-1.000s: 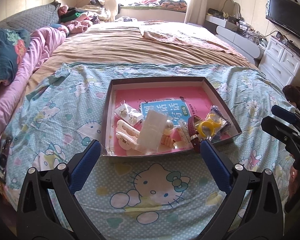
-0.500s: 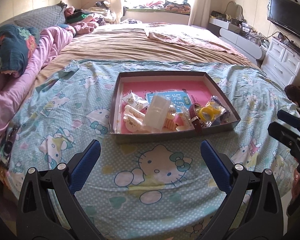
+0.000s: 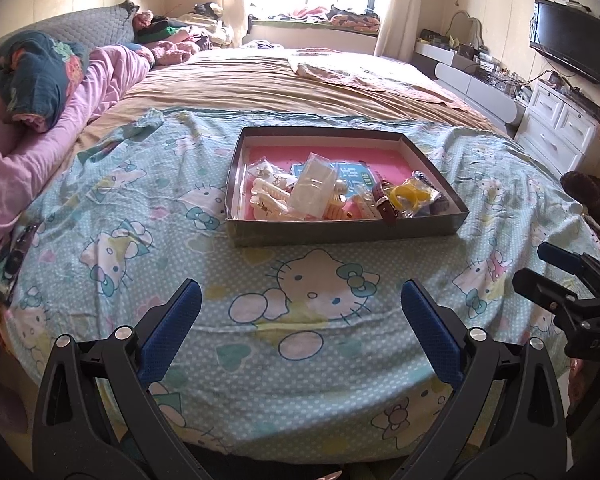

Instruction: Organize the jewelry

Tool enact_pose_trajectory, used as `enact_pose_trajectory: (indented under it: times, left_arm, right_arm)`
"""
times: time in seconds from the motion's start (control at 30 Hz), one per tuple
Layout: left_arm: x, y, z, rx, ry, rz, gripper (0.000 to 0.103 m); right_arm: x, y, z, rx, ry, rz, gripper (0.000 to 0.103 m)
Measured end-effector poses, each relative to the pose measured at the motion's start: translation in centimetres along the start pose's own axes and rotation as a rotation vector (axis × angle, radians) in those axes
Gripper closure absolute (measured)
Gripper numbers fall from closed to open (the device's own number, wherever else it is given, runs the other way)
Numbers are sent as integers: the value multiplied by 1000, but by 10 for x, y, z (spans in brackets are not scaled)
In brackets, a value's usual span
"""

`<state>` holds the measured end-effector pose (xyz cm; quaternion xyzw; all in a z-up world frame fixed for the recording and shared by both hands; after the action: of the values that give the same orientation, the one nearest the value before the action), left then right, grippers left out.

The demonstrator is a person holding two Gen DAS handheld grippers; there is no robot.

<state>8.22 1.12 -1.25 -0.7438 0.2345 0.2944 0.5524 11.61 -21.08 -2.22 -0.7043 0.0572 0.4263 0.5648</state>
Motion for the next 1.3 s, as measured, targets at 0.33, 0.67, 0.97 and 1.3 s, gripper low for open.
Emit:
enact_pose_trajectory:
  times: [0.33, 0.67, 0.97, 1.3]
  left_arm:
    - [-2, 11, -1, 3, -26, 9, 10]
    - [-3, 13, 0, 7, -52, 7, 9]
    - [-6, 13, -2, 8, -43, 2, 9]
    - [-6, 13, -2, 6, -44, 3, 9]
  right_arm:
    - [-1, 4, 2, 2, -4, 13, 5]
    - [-2, 6, 3, 4, -3, 11, 5]
    - [-2, 6, 2, 5, -4, 13, 5]
    - [-2, 6, 3, 4, -4, 13, 5]
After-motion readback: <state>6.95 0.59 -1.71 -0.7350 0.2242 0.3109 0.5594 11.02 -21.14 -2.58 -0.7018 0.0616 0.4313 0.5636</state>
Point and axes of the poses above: each gripper's, at about its wrist camera, not at the fingertips, and x roughly the way its jaws point, z to its left, y to its underside, the point moved 2 cm from there along x, roughly the way its jaws point, and after that the axes turned 12 degrees about -x, right-handed, at the moved point
